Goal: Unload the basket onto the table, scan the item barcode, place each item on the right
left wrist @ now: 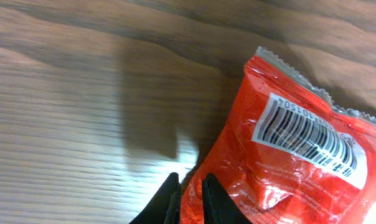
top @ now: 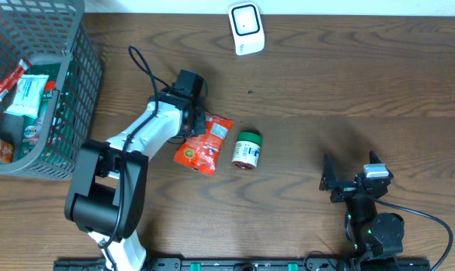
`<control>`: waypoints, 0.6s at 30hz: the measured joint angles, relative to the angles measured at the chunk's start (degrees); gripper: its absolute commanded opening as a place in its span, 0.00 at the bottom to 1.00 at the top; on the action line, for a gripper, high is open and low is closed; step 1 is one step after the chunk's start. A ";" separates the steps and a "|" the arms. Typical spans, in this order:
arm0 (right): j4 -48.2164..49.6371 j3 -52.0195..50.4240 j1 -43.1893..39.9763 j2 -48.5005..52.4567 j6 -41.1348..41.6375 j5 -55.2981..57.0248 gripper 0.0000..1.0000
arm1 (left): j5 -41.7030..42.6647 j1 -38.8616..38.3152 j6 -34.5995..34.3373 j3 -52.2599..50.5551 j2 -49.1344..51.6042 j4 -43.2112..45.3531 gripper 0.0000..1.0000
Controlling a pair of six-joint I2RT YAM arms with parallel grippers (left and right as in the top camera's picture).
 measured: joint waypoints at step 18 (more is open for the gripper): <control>0.00 0.00 0.00 0.00 0.00 0.00 0.99 | -1.53 -2.60 -5.66 0.00 0.04 -6.47 0.26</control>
